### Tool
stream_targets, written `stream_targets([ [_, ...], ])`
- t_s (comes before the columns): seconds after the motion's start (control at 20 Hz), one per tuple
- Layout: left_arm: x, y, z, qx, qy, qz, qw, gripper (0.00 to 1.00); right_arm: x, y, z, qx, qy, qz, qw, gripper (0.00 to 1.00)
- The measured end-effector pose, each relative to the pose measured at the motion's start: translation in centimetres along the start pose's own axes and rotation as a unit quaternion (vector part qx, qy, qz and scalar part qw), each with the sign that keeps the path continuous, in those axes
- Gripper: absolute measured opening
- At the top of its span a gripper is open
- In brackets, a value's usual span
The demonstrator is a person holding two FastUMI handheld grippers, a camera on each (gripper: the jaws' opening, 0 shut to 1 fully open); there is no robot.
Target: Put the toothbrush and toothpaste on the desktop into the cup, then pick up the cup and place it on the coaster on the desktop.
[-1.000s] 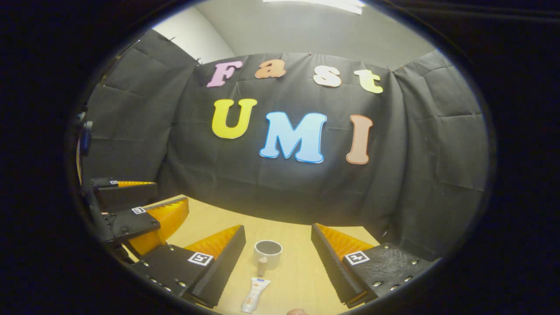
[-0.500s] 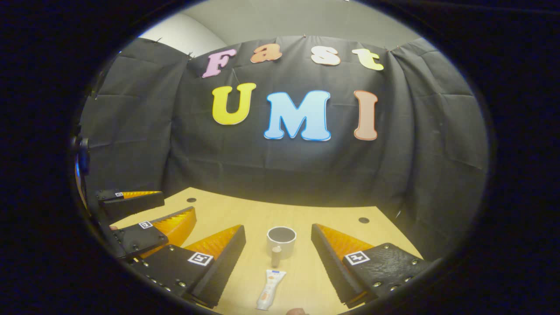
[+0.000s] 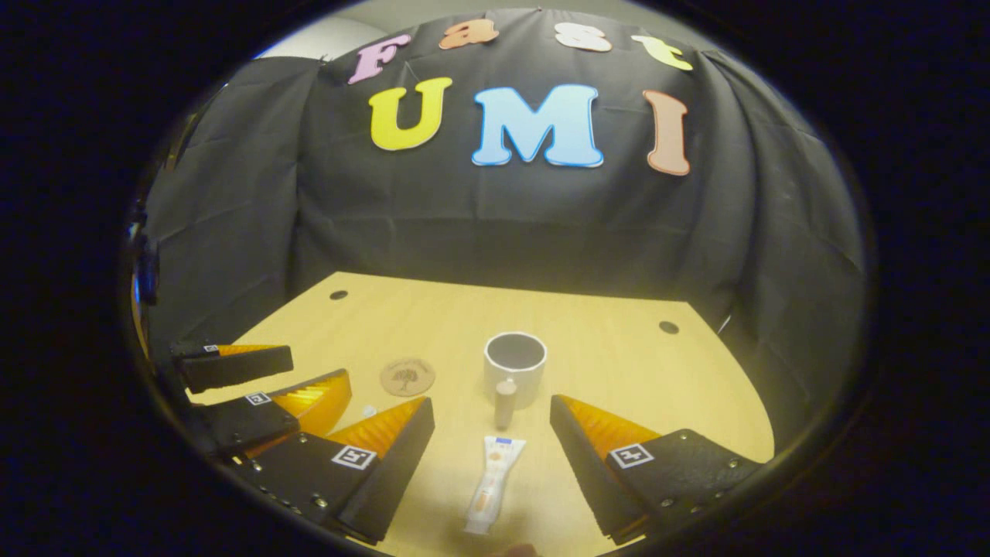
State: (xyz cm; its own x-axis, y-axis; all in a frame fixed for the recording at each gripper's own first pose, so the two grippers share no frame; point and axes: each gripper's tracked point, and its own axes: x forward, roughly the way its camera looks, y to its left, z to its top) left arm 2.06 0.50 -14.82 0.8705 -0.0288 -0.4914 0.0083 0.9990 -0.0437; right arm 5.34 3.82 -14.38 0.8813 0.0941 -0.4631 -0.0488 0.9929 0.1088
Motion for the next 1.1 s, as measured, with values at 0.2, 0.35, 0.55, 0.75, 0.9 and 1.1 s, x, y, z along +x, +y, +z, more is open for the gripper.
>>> stream_targets([
  [0.2, 1.3, 0.8, -3.1, -0.023, 0.067, 0.011, 0.997, 0.97, 1.3, 0.2, -2.4, 0.006, 0.053, 0.005, 0.999, 0.94],
  [0.35, 1.7, 0.9, -4.7, -0.032, 0.106, 0.012, 0.994, 0.96, 2.0, -0.1, -3.8, 0.022, 0.084, 0.005, 0.996, 0.94],
  [0.55, 2.2, 0.8, -7.6, -0.031, 0.167, 0.006, 0.985, 0.97, 2.9, -0.5, -5.8, 0.041, 0.12, 0.005, 0.992, 0.94],
  [0.75, 2.5, 1.3, -10.3, -0.034, 0.228, 0.006, 0.973, 0.98, 3.5, -0.2, -7.6, 0.054, 0.157, 0.009, 0.986, 0.95],
  [0.9, 2.5, 1.3, -12.5, -0.034, 0.276, 0.003, 0.96, 0.96, 3.9, 0.2, -9.0, 0.054, 0.186, 0.012, 0.981, 0.95],
  [1.1, 2.6, 1.6, -13.9, -0.034, 0.312, -0.003, 0.949, 0.99, 4.7, -0.2, -10.5, 0.069, 0.224, -0.001, 0.972, 0.95],
])
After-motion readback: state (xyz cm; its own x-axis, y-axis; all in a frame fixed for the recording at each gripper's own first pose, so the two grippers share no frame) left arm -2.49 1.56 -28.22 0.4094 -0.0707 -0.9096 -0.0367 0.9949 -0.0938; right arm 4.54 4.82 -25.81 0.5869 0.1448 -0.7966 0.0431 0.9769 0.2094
